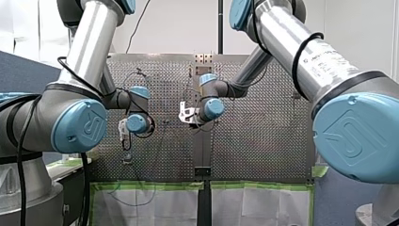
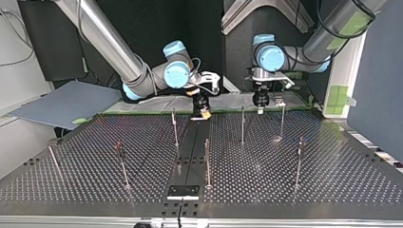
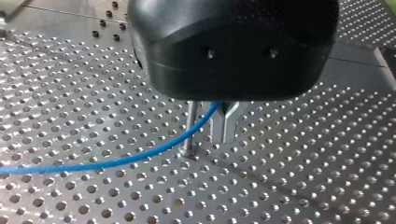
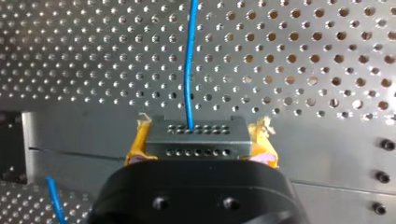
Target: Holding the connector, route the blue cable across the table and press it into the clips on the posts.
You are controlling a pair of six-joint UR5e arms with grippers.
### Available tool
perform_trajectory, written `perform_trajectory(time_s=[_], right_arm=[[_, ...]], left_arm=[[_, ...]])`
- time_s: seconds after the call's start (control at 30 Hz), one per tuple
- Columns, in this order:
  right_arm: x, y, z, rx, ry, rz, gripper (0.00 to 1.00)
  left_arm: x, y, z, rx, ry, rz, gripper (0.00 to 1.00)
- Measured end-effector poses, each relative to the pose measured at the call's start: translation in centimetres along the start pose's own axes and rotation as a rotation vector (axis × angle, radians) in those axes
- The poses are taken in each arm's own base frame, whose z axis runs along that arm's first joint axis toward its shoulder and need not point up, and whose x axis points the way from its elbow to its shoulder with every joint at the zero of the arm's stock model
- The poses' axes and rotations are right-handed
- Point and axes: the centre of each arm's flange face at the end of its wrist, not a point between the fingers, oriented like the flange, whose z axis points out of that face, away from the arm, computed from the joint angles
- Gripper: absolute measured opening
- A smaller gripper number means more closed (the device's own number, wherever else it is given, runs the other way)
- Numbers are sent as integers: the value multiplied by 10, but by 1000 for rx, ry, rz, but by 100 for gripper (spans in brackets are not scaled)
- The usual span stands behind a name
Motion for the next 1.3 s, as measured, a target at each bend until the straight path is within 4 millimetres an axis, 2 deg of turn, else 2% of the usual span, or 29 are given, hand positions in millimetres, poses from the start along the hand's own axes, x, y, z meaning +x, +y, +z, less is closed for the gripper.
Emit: perform_trajectory(time_s=[0.43,0.8,1.17,1.2,1.23,1.27,1.3], right_arm=[[10,20,6,-14,17,13,0],[23,43,13,-28,38,31,0],[34,62,16,-52,42,38,0],[34,62,16,-53,41,38,0],[34,63,16,-53,41,38,0],[34,63,16,-54,40,38,0],[34,63,16,-54,40,38,0]], left_arm=[[-14,0,17,24,-30,-9,0],[-34,0,44,71,-59,-51,0],[-21,9,78,60,-26,-52,0],[-20,10,81,57,-24,-52,17],[-17,11,83,55,-21,-51,17],[-15,13,84,52,-14,-50,29],[-13,14,85,50,-9,-49,50]])
